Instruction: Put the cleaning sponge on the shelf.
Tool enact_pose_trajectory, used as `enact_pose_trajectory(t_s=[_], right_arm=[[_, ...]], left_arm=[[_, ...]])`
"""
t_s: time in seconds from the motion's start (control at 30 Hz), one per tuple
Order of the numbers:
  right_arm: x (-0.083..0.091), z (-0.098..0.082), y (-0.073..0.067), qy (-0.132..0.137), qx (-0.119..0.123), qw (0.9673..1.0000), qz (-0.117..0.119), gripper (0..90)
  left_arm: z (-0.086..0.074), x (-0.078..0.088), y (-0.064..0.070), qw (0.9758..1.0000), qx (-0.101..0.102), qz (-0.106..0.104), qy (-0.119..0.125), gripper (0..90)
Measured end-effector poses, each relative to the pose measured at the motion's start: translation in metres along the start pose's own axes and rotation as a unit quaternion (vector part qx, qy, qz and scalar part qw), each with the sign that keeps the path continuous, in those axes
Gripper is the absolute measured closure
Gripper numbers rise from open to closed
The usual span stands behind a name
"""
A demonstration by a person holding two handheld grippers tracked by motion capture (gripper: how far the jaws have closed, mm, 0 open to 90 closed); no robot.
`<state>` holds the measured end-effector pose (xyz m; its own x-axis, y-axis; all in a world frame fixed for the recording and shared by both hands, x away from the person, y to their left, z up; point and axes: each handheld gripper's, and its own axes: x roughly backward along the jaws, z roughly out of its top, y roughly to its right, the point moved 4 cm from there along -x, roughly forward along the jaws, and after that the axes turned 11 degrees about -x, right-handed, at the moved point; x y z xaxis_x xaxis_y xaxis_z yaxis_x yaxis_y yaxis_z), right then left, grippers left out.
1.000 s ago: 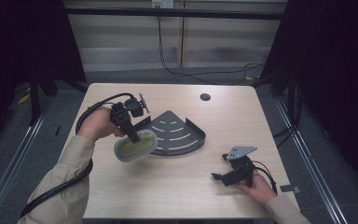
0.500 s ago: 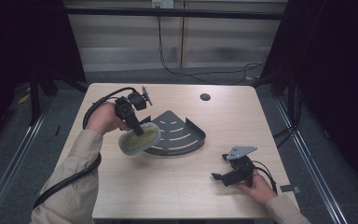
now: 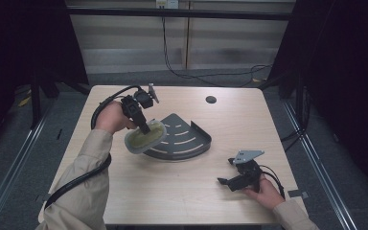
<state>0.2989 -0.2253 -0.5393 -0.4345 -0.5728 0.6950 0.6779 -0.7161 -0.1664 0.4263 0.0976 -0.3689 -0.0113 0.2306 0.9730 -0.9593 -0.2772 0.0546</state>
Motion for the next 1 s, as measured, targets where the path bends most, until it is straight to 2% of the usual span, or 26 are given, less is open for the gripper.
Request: enact_pose_trajectory(t_s=[0.7,0.9,1.0], right_arm=[[0.0,0.0,0.0,0.0,0.0,1.0,0.0,10.3],[0.0,0.0,0.0,0.0,0.0,1.0,0.0,10.3],[0.0,0.0,0.0,0.0,0.0,1.0,0.001,10.3]], left_arm=[[0.009,-0.008,-0.018,0.9989,0.033,0.025,0.023,71.5],[0.009,-0.013,-0.025,0.998,0.05,0.03,0.025,71.5],[0.01,-0.017,-0.028,0.9979,0.051,0.033,0.023,71.5]])
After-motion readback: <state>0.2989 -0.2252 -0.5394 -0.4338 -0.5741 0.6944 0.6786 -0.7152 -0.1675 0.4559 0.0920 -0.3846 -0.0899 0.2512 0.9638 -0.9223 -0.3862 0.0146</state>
